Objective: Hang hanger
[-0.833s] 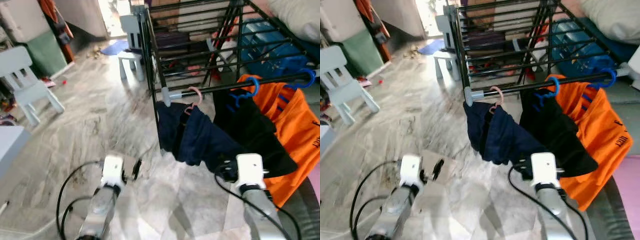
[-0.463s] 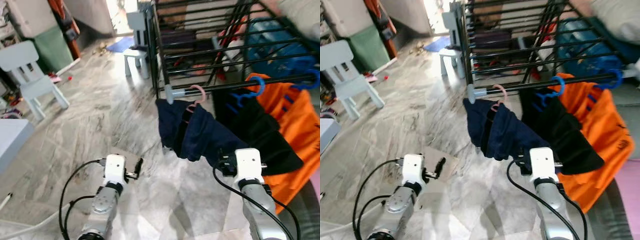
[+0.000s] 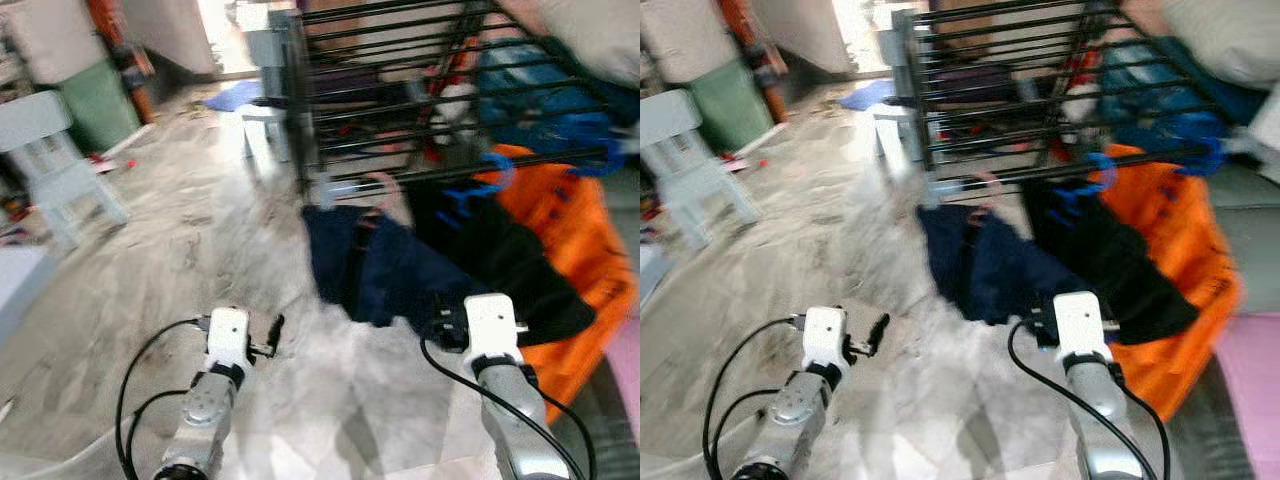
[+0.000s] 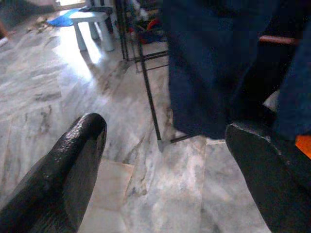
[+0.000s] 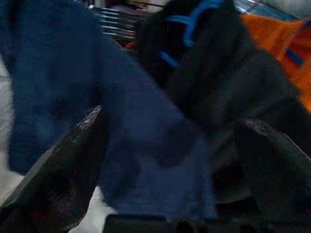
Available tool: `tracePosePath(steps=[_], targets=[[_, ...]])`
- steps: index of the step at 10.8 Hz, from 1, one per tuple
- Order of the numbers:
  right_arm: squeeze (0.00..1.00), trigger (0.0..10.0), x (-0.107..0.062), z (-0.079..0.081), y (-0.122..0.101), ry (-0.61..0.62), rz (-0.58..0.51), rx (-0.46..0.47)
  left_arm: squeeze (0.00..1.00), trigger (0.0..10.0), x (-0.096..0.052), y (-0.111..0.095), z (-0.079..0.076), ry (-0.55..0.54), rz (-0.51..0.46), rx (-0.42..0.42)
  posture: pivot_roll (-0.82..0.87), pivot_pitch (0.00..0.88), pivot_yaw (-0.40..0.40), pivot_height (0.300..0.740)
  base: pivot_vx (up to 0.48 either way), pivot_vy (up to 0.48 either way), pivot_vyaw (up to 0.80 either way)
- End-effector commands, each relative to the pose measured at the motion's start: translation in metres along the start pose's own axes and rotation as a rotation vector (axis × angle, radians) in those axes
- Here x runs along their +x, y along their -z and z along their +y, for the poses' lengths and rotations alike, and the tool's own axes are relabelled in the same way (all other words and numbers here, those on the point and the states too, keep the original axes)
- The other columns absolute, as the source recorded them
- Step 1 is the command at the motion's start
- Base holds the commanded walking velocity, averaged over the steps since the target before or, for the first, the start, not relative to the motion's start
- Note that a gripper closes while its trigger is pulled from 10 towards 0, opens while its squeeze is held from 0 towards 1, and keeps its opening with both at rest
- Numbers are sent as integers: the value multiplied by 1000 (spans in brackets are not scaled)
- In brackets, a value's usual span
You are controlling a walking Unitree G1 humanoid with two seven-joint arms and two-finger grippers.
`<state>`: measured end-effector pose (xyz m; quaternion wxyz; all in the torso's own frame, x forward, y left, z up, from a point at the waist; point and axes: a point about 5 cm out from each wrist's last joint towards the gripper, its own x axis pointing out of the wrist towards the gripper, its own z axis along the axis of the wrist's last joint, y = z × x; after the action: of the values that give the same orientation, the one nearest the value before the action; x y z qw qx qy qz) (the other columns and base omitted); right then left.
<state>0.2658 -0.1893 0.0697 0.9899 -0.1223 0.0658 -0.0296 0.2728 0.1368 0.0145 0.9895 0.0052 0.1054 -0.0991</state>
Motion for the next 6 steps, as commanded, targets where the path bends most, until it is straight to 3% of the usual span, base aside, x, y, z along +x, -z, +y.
tracePosePath(steps=[1,3,6], targets=[[0,10000,1,0,-1,2,-4,-3,0,10000,2,-3,1,6,-8,8,-150,0,112,740,0,-371,0],[0,10000,0,2,0,-2,-4,-6,0,10000,2,-4,1,7,-9,0,-148,0,110,740,0,-308,0],[0,10000,-3,2,3,-9,2,-23,0,10000,0,-2,4,-19,-1,-27,-149,0,110,740,0,0,0]])
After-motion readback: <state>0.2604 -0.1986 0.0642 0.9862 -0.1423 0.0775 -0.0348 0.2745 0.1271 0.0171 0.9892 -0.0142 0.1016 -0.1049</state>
